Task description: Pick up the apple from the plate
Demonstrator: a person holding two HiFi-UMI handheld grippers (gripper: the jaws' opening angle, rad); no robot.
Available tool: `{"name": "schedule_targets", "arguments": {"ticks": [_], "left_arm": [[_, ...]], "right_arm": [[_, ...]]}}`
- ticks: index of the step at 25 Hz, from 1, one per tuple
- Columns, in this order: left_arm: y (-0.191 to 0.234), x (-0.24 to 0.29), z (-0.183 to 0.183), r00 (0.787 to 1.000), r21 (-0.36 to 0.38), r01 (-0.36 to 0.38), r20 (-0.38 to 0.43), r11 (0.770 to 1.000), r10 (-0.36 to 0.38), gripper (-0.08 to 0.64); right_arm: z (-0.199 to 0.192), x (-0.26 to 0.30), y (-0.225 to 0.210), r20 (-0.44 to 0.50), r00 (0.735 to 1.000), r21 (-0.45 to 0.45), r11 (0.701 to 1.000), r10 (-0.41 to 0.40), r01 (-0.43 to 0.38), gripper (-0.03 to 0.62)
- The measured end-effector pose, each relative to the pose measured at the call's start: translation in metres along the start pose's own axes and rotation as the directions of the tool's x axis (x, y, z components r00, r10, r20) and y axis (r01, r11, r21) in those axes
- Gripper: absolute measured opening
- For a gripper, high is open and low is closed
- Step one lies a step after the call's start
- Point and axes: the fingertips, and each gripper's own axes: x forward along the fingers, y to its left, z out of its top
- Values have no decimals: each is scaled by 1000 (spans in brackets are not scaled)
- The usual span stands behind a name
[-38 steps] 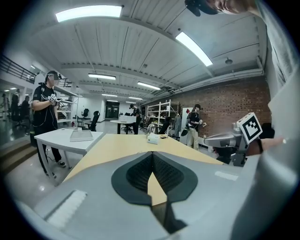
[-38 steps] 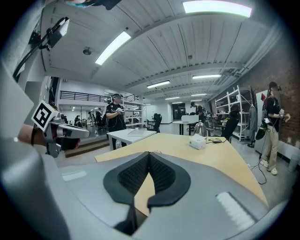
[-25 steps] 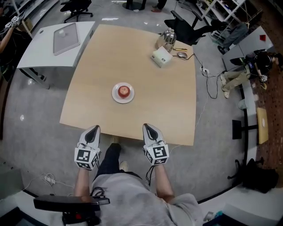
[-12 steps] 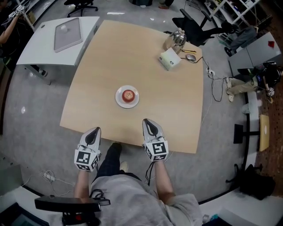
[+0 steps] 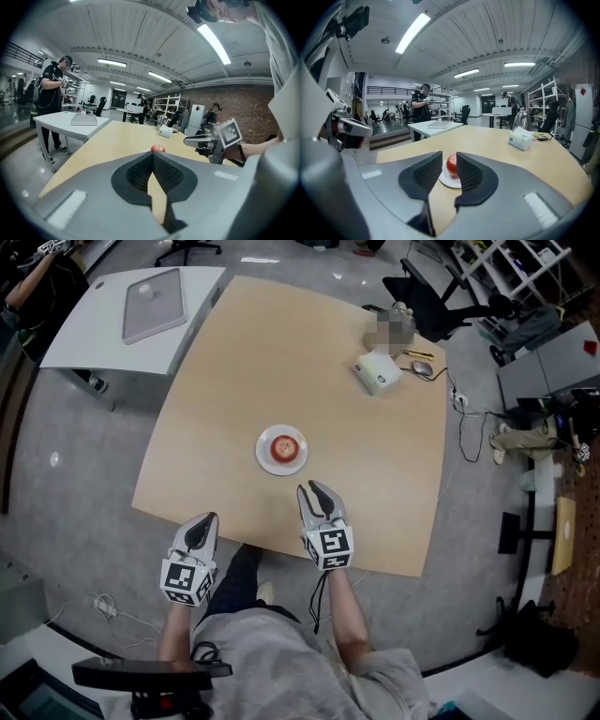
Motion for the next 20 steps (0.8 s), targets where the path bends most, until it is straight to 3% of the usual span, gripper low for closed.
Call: {"name": "schedule_targets", "arguments": {"ticks": [20], "left_arm": [[31,19,-7,999,-21,-29,-36,999,29,20]], "right_arm": [[-32,74,-10,-89,995,37,999,33,-30,225]]}}
